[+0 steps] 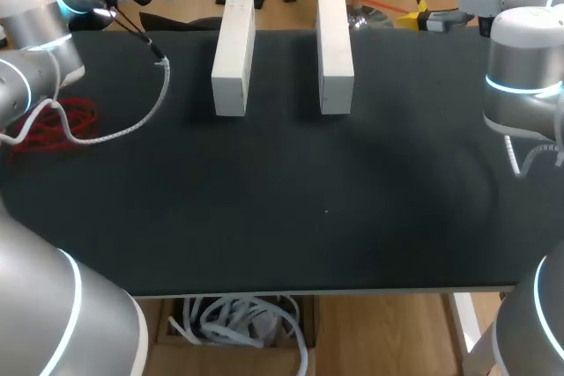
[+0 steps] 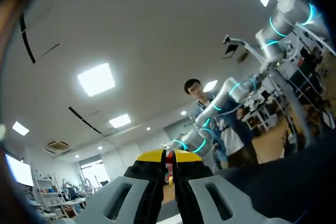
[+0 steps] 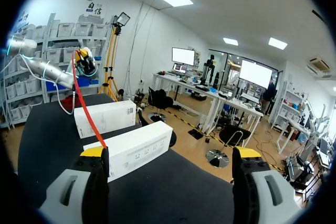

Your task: Grab the tape and strap the tape.

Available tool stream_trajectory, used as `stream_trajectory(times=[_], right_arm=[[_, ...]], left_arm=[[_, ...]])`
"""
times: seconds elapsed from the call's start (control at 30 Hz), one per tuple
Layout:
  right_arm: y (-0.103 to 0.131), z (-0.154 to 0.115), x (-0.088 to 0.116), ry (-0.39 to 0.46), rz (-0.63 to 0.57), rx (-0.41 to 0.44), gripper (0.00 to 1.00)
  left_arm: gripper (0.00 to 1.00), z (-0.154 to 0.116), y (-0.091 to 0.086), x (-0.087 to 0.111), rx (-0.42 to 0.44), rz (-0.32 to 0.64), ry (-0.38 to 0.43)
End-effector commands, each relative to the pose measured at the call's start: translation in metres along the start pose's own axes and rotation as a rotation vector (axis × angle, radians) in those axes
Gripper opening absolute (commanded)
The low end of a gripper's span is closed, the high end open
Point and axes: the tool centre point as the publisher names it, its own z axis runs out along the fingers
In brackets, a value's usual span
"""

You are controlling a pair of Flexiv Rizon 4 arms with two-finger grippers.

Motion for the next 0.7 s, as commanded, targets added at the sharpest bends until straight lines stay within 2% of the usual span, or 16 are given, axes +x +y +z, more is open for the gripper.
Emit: stream_trajectory(times=[0.03, 0.7], right_arm=[[0.0004, -0.0002, -0.0001, 0.001, 0.0, 0.002, 1.0], [0.0004, -0.0002, -0.0001, 0.001, 0.0, 0.002, 1.0]], left_arm=[[0.0, 0.0061, -0.0032, 0.0067, -0.01, 0.03, -0.076], [0.0, 0.006, -0.0029, 0.0056, -0.015, 0.027, -0.071]])
